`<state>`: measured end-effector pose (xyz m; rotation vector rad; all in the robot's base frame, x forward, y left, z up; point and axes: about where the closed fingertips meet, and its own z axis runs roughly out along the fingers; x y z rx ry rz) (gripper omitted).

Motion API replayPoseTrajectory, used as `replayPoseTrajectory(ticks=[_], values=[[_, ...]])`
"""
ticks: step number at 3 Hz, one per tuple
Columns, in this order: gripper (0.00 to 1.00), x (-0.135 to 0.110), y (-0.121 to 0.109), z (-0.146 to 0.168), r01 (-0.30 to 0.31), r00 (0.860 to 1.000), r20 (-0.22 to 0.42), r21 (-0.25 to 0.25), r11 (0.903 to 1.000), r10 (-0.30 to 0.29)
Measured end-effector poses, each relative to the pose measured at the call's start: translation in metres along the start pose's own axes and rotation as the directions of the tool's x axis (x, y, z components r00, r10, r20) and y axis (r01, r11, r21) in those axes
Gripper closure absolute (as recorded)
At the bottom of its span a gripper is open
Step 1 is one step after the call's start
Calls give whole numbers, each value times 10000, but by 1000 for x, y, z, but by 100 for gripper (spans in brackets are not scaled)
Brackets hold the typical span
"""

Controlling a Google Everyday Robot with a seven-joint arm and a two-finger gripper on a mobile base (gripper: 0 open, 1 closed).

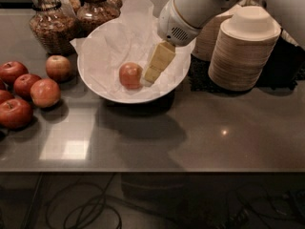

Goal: Pick apple from white bowl

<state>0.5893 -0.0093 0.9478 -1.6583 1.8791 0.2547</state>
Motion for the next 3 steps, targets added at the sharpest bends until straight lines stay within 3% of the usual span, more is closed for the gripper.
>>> replayPoseTrajectory(ticks=[3], values=[[0, -27, -12, 62, -607, 9967, 503, -633, 9961, 639]])
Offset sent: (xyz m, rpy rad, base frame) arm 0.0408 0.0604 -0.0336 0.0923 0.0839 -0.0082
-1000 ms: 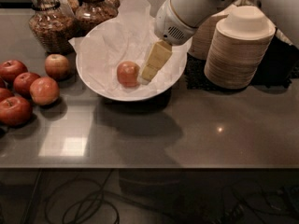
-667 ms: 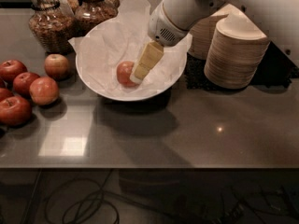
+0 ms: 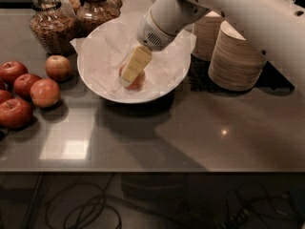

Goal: Pick apple from white bowl

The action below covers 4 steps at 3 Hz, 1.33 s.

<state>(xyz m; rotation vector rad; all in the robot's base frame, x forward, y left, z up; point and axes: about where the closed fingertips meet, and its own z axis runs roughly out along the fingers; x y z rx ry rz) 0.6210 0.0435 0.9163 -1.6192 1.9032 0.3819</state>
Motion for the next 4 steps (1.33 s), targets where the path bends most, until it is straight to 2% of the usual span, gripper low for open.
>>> replayPoseTrajectory(ticks=[1, 2, 4], values=[[0, 0, 3, 14, 72, 10000, 28, -191, 9998, -71], [0, 13, 8, 39, 414, 9986, 337, -507, 9979, -398], [0, 19, 9, 45, 317, 9990, 323, -606, 9977, -298]])
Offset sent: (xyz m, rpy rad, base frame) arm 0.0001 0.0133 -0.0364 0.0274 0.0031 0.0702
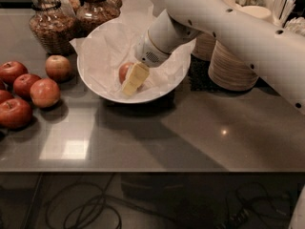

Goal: Pick apple from white bowl

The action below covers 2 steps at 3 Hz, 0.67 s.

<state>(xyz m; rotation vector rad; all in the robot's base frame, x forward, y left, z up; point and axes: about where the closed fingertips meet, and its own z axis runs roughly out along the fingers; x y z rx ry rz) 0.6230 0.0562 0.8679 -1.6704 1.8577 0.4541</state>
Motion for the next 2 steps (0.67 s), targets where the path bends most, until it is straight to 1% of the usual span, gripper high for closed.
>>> replayPoseTrajectory(ticks=[1, 2], values=[[19, 0, 0, 0, 0, 10000, 0, -1, 10000, 0], [43, 0, 0, 0, 0, 10000, 0, -1, 10000, 0]])
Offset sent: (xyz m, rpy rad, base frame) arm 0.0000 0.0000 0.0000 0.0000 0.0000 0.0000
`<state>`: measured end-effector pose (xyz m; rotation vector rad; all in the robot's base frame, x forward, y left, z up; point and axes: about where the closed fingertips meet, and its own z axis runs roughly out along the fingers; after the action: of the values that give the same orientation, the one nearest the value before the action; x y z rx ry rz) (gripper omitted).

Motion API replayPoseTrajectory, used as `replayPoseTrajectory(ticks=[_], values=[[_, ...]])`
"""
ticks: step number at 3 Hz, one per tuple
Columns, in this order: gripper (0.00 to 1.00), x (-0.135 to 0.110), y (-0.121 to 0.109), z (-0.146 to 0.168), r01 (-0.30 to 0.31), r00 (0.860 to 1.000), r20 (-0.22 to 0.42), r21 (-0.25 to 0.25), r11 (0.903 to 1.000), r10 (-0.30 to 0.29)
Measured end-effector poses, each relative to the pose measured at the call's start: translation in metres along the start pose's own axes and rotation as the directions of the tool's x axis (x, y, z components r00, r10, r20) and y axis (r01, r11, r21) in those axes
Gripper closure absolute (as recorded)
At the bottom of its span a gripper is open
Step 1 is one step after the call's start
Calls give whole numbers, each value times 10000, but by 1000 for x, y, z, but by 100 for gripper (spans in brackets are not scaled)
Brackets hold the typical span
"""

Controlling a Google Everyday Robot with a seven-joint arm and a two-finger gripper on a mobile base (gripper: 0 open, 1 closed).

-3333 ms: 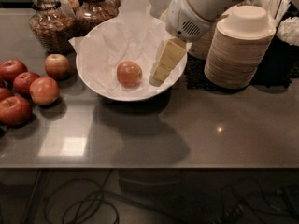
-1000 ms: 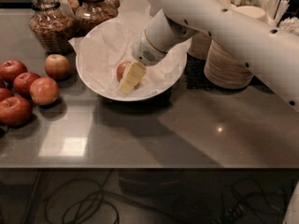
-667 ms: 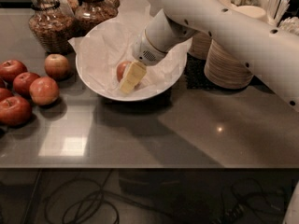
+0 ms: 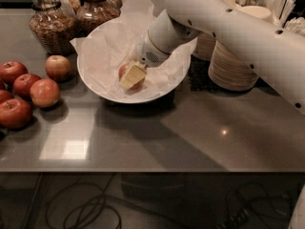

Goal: Pick apple from white bowl

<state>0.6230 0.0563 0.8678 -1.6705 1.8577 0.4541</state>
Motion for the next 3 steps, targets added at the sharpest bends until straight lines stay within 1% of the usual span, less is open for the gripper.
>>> replayPoseTrajectory(ticks=[2, 3], values=[[89, 0, 0, 0, 0, 10000, 0, -1, 10000, 0], [100, 0, 0, 0, 2, 10000, 4, -6, 10000, -2]])
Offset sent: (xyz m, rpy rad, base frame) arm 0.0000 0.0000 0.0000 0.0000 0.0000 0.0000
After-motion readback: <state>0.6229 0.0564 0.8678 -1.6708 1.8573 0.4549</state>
